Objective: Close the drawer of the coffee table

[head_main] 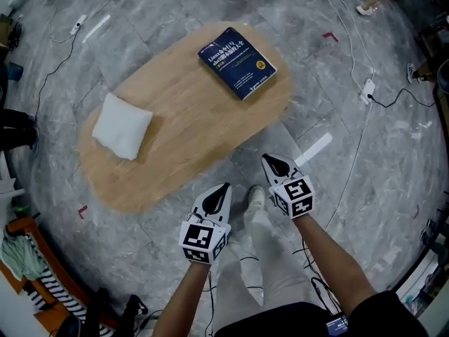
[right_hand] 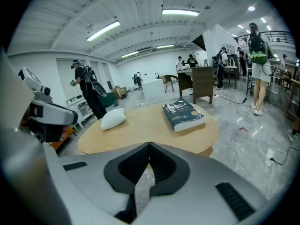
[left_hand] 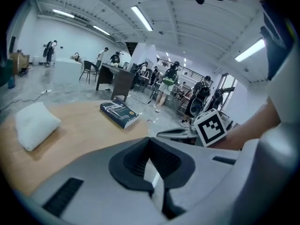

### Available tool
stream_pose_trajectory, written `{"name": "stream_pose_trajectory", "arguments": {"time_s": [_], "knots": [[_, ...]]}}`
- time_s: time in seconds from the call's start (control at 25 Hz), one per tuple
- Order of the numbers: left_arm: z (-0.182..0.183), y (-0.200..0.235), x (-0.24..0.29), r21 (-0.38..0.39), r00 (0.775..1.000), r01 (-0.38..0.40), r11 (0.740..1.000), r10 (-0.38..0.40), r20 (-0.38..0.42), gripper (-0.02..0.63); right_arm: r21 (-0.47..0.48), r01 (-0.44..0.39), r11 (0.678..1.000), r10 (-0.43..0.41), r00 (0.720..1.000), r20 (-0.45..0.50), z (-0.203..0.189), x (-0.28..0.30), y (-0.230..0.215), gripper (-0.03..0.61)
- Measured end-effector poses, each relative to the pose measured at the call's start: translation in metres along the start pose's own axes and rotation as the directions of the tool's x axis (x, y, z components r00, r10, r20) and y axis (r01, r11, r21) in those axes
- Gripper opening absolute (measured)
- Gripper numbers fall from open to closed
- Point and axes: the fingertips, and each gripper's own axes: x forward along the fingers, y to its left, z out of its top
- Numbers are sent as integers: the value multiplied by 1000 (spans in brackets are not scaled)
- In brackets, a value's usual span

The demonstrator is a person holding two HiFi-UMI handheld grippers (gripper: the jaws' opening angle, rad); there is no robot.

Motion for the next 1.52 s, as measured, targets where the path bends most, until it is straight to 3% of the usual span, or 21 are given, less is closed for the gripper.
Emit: {"name": "stream_pose_trajectory", "arguments": {"time_s": [0.12,0.44,0.92,1.12,1.52], "knots": [[13,-18,-11,42,1000,20,999,-21,7,2,-1,-5,1000,5,1000,14,12,-15,5,14],[36,-43,-43,61,998,42,997,-44,43,2,1,-3,1000,3,999,53,46,-47,19,14],[64,-41,-95,120,993,-83,989,72,96,2,27,-15,1000,13,995,99,75,-110,55,14],[82,-60,-110,158,991,-66,985,46,124,2,18,-36,999,34,994,106,81,-134,77,14],[101,-90,-138,148,985,-29,989,3,172,2,8,-49,999,47,983,177,117,-168,110,14]]}}
